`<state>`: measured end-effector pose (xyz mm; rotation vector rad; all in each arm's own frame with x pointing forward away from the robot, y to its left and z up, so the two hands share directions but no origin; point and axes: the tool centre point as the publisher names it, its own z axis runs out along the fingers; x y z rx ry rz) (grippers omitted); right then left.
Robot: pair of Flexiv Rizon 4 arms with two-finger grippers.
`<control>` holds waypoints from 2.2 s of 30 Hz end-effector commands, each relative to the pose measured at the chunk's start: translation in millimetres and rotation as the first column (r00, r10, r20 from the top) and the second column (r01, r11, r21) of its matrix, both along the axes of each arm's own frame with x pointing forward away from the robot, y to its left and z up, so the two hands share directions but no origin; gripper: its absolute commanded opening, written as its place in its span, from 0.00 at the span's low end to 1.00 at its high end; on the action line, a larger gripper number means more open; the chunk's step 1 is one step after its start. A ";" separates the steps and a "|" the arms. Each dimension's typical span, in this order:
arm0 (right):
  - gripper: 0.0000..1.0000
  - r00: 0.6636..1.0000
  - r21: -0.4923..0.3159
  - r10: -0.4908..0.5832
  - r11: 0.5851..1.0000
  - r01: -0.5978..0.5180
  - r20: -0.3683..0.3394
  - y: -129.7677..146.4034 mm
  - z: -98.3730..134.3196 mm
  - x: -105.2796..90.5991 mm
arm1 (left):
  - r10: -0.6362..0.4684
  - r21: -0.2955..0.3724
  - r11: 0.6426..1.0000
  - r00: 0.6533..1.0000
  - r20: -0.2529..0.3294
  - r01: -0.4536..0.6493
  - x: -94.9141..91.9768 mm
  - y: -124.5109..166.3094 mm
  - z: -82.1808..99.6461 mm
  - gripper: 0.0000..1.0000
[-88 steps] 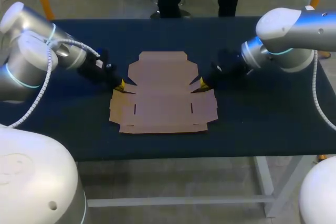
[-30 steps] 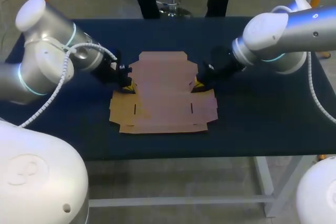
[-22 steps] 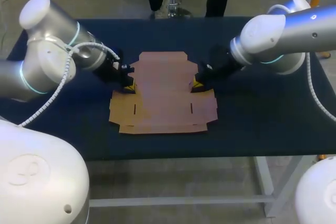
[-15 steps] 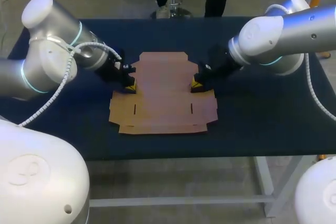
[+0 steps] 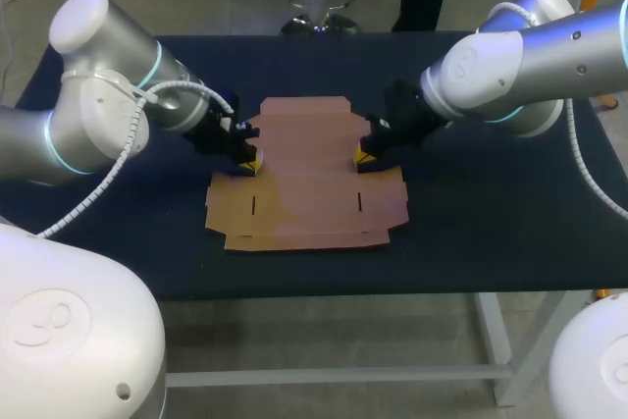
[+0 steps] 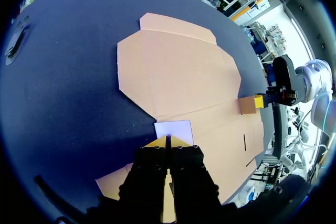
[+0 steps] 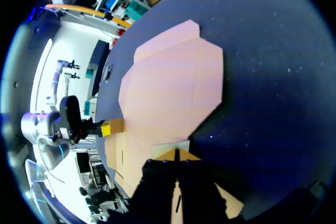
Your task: Assemble the packaging by folding the flat box into shape, placing the metal phone stand inside, and closing the box properly
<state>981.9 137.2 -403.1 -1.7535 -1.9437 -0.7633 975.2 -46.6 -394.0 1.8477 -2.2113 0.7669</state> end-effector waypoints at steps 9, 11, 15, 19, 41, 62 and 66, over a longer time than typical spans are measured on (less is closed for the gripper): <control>0.00 1.000 -0.029 -0.004 1.000 0.004 0.001 5.9 -0.9 2.4 | -0.006 0.016 1.000 1.000 -0.012 0.006 2.0 -8.8 -2.4 0.00; 0.00 1.000 -0.037 -0.004 0.999 0.004 0.002 7.0 -1.4 2.6 | -0.007 0.017 1.000 1.000 -0.014 0.007 2.4 -10.1 -3.6 0.00; 0.00 1.000 -0.047 -0.004 0.999 0.004 0.001 8.8 -2.9 3.1 | -0.007 0.019 1.000 1.000 -0.016 0.008 2.9 -11.3 -3.8 0.00; 0.00 1.000 -0.057 -0.003 0.998 0.003 -0.004 10.0 -4.9 3.7 | -0.010 0.026 1.000 1.000 -0.012 0.010 3.6 -14.4 -3.8 0.00; 0.00 0.999 -0.167 -0.009 0.986 0.002 -0.044 23.1 -22.3 5.7 | 0.055 0.125 0.991 0.998 -0.014 -0.053 10.2 -28.6 -16.4 0.00; 0.00 0.996 -0.064 0.040 0.997 -0.045 -0.076 9.6 -9.8 1.9 | 0.092 0.106 0.991 0.993 -0.069 -0.084 8.5 -11.7 -0.2 0.00; 0.00 0.997 -0.018 0.041 0.999 -0.042 -0.070 -3.6 -0.9 2.7 | 0.095 0.094 0.992 0.992 -0.079 -0.088 9.5 -4.5 9.7 0.00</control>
